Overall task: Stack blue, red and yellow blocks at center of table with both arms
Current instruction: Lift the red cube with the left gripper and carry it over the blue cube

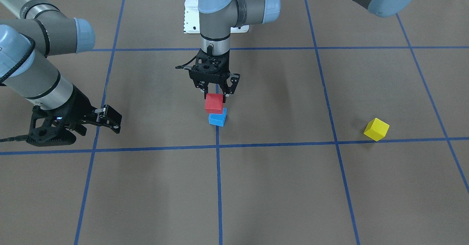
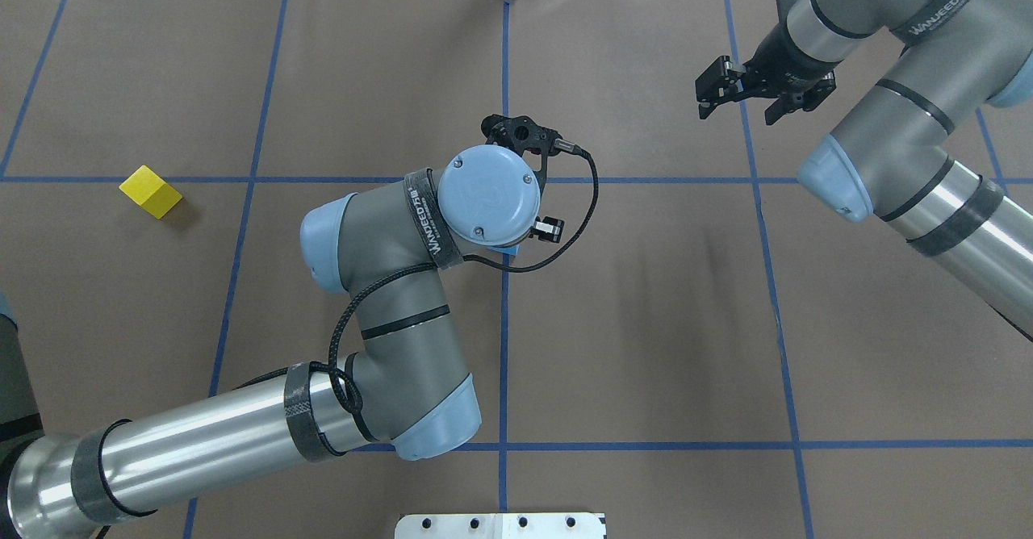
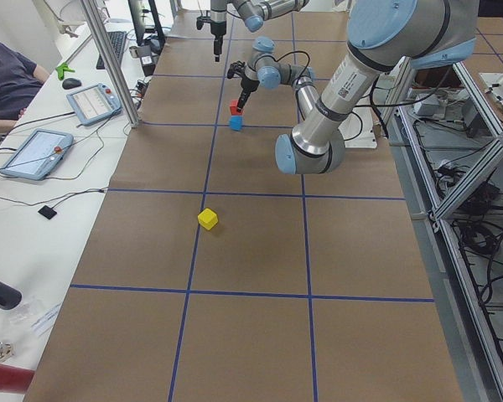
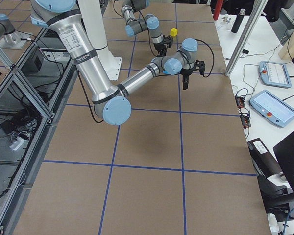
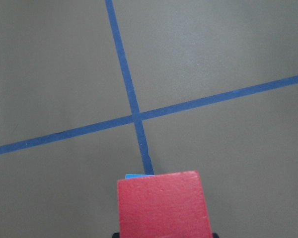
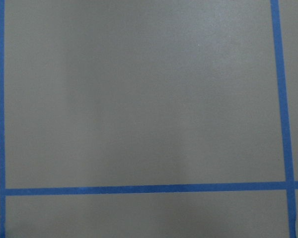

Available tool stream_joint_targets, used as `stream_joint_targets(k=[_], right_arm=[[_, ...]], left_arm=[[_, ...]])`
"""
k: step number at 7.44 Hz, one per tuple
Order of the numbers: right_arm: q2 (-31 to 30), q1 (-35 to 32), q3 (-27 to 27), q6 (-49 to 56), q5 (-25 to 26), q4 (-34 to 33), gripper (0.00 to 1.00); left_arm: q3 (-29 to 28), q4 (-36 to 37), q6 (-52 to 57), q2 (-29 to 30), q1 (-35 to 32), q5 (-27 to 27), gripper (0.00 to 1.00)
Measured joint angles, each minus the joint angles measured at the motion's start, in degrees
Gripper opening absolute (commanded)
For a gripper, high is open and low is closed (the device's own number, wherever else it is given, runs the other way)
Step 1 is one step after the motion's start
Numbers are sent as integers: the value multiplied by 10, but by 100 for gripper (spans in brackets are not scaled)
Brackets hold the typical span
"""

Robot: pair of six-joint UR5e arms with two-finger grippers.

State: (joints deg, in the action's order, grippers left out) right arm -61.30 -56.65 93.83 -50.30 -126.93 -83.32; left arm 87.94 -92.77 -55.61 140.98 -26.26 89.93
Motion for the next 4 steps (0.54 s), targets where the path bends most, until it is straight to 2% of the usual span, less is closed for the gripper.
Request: stream_joint_targets(k=[4], right_arm=[[-10,-16,0,17,-11,-1,99]], left_arm=[[-29,-50,21,-2,-12,2,0]])
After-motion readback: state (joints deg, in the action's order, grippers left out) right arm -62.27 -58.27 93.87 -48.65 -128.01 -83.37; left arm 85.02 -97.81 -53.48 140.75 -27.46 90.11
